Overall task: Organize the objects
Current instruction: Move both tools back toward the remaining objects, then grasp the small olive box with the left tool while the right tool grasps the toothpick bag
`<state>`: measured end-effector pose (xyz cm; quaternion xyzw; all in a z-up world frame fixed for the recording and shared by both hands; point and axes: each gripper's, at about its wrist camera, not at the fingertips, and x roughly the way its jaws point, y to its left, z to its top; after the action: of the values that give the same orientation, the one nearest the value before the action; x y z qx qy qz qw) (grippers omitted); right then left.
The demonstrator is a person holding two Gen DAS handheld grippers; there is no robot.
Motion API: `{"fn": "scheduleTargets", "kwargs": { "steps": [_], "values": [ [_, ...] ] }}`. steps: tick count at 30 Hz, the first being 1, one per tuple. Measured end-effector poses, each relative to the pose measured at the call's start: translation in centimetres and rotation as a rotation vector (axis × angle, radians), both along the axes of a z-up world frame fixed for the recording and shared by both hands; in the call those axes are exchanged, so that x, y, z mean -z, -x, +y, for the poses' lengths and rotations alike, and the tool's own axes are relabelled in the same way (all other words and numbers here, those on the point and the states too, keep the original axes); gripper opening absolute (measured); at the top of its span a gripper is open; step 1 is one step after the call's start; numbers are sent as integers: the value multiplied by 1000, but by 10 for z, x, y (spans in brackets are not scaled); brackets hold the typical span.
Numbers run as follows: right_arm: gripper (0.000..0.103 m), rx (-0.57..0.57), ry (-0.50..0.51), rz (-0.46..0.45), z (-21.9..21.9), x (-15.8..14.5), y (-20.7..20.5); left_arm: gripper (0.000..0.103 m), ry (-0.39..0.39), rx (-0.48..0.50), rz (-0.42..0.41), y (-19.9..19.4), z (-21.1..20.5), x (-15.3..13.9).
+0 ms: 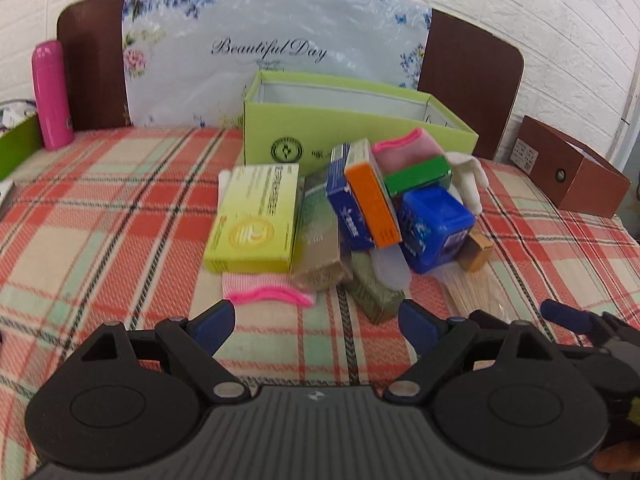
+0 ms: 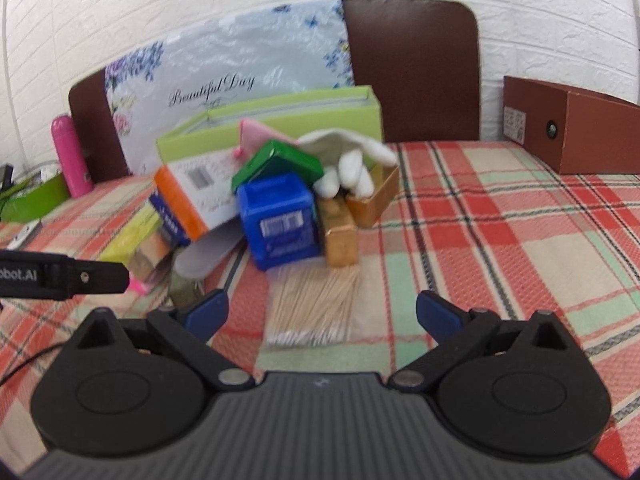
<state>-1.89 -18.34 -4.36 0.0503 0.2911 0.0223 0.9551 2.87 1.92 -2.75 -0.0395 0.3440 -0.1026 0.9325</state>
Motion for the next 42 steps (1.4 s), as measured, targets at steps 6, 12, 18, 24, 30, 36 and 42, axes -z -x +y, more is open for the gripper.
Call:
{"fn": "scheduleTargets", "kwargs": {
  "steps": [6, 12, 18, 24, 30, 36, 42],
  "values": [
    [84, -35, 29, 47, 7, 10, -10, 88, 48, 32, 0, 0, -3, 1],
    [36, -24, 27, 49, 2, 12, -15, 66, 88, 66, 37, -14, -20, 11],
    [25, -18, 15, 46, -15, 5, -1, 57, 63, 73, 42, -36, -45, 24],
    [25, -25, -19, 47, -26, -3, 12, 30, 53, 93, 46, -39, -42, 28],
    [25, -113, -39, 59, -19, -8, 21, 24, 25, 156, 71, -3, -18, 24],
    [27, -174, -38, 80, -4, -5, 22, 24, -7, 163, 65, 21, -15, 21],
    [44, -147, -7, 76, -4, -6, 24, 34, -11, 168, 59, 3, -28, 22]
  ]
}}
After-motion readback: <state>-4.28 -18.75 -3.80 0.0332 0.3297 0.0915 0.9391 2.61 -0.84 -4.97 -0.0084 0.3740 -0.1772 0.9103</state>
